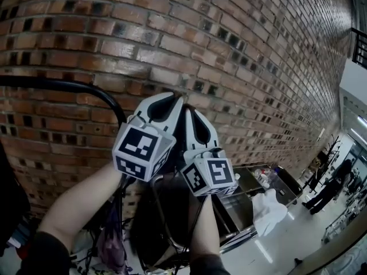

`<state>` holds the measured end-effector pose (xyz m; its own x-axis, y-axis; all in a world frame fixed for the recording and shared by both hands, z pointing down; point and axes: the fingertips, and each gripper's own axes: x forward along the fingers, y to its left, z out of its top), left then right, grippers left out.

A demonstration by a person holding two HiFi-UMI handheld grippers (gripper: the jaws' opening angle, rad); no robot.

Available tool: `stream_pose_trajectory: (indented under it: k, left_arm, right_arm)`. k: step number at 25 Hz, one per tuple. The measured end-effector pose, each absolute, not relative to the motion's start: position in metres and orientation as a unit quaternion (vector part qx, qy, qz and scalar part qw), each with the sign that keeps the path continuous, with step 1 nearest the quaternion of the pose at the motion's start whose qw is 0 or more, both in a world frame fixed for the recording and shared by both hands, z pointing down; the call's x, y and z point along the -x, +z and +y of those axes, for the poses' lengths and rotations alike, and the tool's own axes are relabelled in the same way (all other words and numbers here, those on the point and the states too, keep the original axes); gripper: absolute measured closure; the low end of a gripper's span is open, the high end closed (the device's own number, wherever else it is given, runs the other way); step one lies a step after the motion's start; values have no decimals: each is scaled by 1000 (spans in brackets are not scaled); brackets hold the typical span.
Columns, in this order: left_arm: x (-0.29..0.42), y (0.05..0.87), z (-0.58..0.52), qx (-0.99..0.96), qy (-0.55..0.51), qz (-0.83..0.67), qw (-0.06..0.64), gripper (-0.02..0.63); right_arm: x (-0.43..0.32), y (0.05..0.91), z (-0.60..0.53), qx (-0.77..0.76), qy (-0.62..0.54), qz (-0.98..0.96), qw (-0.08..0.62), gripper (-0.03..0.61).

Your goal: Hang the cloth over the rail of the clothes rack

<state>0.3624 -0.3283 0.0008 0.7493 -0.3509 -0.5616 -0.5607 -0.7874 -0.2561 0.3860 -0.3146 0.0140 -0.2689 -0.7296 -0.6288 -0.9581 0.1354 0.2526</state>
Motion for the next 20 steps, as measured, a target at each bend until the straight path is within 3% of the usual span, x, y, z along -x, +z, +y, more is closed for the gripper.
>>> stream_pose_trajectory:
  k: [6, 11, 20]
  left_arm:
    - [-349, -32, -321, 910, 280, 225, 205, 597]
    - [-328, -77, -303, 884, 285, 221, 297, 597]
    - [-301, -125, -336, 902, 131, 221, 346, 597]
  right_arm:
    - [-371, -14, -311, 562, 324, 728, 220, 548]
    - [-356, -30, -305, 545, 325, 734, 242, 548]
    - [-324, -49, -308, 520, 322, 744, 268, 548]
